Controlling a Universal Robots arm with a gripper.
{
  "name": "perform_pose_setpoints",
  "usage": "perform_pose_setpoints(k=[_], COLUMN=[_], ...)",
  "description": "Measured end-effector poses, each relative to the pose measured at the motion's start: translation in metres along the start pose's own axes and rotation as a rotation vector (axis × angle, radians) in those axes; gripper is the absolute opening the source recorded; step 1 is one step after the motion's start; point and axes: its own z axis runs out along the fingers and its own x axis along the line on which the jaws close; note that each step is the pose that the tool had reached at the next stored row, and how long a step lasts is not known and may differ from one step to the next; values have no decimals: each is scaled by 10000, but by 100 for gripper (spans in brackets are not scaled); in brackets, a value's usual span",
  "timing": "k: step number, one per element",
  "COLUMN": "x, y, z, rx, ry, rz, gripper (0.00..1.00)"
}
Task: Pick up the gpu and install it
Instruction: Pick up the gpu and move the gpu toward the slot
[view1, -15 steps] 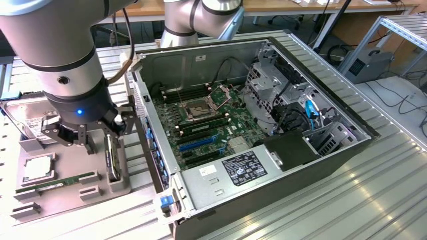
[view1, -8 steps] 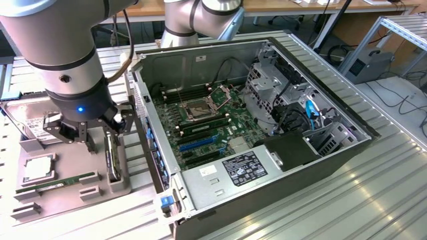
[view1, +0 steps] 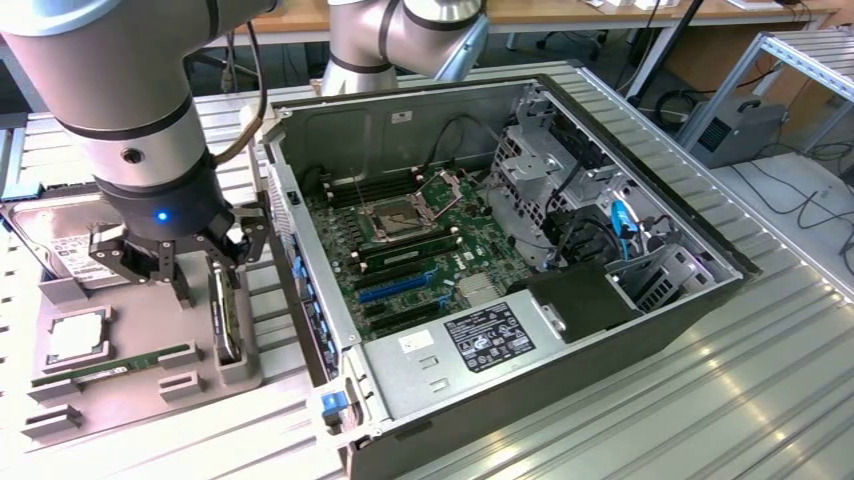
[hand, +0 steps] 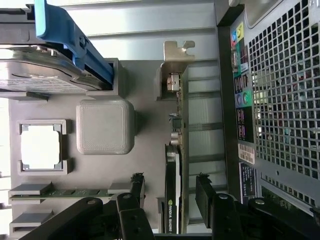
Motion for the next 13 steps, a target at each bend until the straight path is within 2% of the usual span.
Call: perform_pose_setpoints(k=[13], x=[0], y=[26], z=[65], rx=[0], ry=[0], rz=[2], gripper=[54])
